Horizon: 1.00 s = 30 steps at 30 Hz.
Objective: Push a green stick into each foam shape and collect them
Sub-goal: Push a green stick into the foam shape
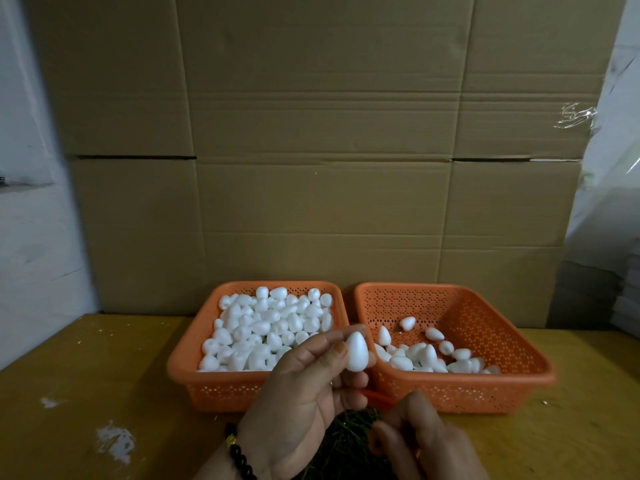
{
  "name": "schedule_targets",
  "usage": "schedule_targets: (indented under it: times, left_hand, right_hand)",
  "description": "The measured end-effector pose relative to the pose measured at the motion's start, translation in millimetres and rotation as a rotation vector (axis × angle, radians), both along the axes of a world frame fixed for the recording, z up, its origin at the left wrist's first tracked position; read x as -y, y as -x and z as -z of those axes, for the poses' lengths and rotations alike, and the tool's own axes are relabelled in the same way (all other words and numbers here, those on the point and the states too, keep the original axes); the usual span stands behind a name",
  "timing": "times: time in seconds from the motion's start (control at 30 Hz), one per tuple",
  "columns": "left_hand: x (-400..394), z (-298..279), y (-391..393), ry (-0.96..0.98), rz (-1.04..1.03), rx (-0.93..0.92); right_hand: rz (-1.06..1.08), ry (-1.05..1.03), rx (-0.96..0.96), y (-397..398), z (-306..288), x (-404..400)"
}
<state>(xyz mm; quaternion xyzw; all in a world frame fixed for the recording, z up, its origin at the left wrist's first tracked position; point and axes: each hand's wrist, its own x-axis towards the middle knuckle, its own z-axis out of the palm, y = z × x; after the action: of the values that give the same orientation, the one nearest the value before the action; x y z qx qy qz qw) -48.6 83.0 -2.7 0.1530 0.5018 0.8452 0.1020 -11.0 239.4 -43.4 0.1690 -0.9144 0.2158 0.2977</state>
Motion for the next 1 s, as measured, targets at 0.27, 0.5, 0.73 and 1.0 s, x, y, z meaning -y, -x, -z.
schedule_targets:
  times: [0.27,0.5,0.73,1.0]
  left_hand:
    - [-1.4,-0.7,0.4,-0.172,0.098,0.150]
    - [1.5,2.7,4.2,-0.199,0.189,0.299]
    - [1.0,5.5,8.7,-0.231,0.184,0.412]
    - [0.2,8.3,9.4,-0.184,0.160,0.453]
  right_hand:
    - [-0.009,-0.054,-0.086,1.0,-2.1,-1.6]
    - [-0.051,0.059,-0.219,5.0,-2.5,-2.0]
    - [-0.184,0.395,-0.077,11.1,9.4,-8.6]
    - [-0.200,0.377,-0.148,11.2,4.8,-11.6]
